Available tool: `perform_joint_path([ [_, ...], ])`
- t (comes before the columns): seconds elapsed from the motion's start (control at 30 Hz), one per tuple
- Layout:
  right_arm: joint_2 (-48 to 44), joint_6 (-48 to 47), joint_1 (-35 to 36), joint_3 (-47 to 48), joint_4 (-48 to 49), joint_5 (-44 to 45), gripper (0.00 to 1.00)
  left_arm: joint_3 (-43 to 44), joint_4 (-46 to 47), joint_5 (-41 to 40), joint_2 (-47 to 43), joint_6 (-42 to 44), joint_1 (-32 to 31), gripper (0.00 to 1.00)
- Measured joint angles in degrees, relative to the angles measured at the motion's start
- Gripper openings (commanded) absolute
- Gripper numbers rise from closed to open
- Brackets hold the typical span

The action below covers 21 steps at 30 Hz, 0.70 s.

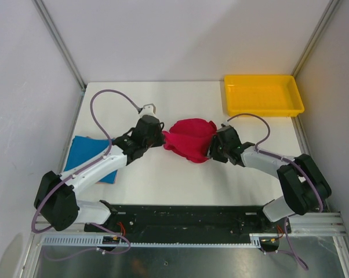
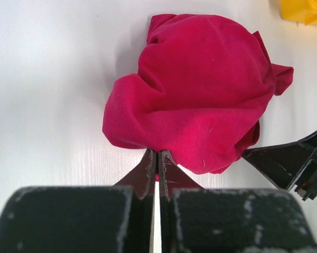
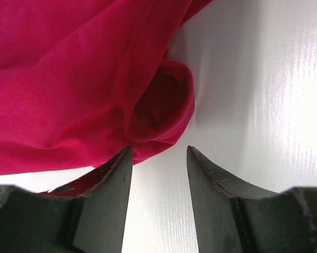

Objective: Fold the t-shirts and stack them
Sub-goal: Flatten out the tshirt

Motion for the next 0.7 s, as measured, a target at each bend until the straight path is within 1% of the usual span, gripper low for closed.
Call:
perform_joint_path([
  [0.17, 1.81, -0.22, 1.60, 0.42, 0.70, 2.29, 0.51, 0.00, -0.13, 0.35, 0.00, 0.04, 0.55, 0.00],
  [0.3, 3.15, -0.57, 2.14, 0.94, 1.75, 3.74, 0.49, 0.00, -0.15, 0.76, 0.00, 0.09, 0.76, 0.00],
  [0.33, 3.67, -0.81, 2.19, 1.20, 2.08, 4.00, 0.45, 0.00, -0.15, 0.83, 0.00, 0.11, 0.83, 0.00],
  [0.37, 4.33, -1.05, 2.25, 1.70, 2.19, 4.42, 0.39, 0.00, -0.17, 0.87, 0.00, 0.13, 0.90, 0.00],
  [0.47, 5.77, -2.29, 2.25, 3.45, 2.16, 5.86, 0.09, 0.00, -0.28, 1.11, -0.02, 0.35, 1.29, 0.00],
  [0.5, 6.03, -2.73, 2.25, 4.33, 1.92, 6.45, 0.05, 0.00, -0.37, 1.33, -0.04, 0.55, 1.53, 0.00],
  [0.57, 6.29, -3.45, 2.25, 6.88, 1.09, 7.82, 0.01, 0.00, -0.79, 1.95, -0.11, 0.92, 2.23, 0.00],
  [0.7, 6.19, -5.90, 2.40, 14.29, -2.34, 11.13, 0.00, 0.66, -2.14, 3.02, -0.68, 2.69, 4.63, 0.00],
])
